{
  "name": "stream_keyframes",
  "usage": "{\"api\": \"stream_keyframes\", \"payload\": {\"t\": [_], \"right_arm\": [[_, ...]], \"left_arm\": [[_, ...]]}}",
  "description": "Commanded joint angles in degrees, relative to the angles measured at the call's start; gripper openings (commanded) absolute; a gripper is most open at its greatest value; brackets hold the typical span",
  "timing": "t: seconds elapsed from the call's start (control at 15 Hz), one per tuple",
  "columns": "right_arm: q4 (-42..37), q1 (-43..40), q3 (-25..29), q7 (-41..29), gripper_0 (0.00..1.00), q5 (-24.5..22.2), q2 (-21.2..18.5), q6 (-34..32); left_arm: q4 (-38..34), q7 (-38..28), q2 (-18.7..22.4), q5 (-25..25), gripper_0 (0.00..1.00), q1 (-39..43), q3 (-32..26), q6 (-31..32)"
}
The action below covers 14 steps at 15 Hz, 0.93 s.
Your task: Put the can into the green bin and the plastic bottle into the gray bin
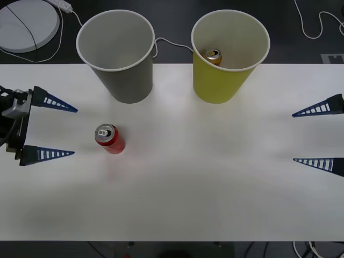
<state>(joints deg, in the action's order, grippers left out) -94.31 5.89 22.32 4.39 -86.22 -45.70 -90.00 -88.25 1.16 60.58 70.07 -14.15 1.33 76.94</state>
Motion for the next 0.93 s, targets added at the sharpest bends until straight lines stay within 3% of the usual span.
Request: {"api": "stream_keyframes", "payload": {"t": [0.07, 0.4, 0.93], "right_arm": [[0.0, 0.0, 0.0, 0.0, 1.0, 0.0, 0.0, 0.0], [0.0, 0.0, 0.0, 0.0, 1.0, 0.0, 0.0, 0.0], [0.0, 0.0, 0.0, 0.0, 1.0, 0.0, 0.0, 0.0]], "left_arm": [[6.1, 6.0, 0.0, -6.5, 1.0, 0.0, 3.5, -2.1], [15.0, 17.1, -1.2, -14.7, 1.0, 0.0, 8.1, -3.5], [27.5, 32.2, -8.1, -18.4, 1.0, -0.9, 10.1, -3.2]]}}
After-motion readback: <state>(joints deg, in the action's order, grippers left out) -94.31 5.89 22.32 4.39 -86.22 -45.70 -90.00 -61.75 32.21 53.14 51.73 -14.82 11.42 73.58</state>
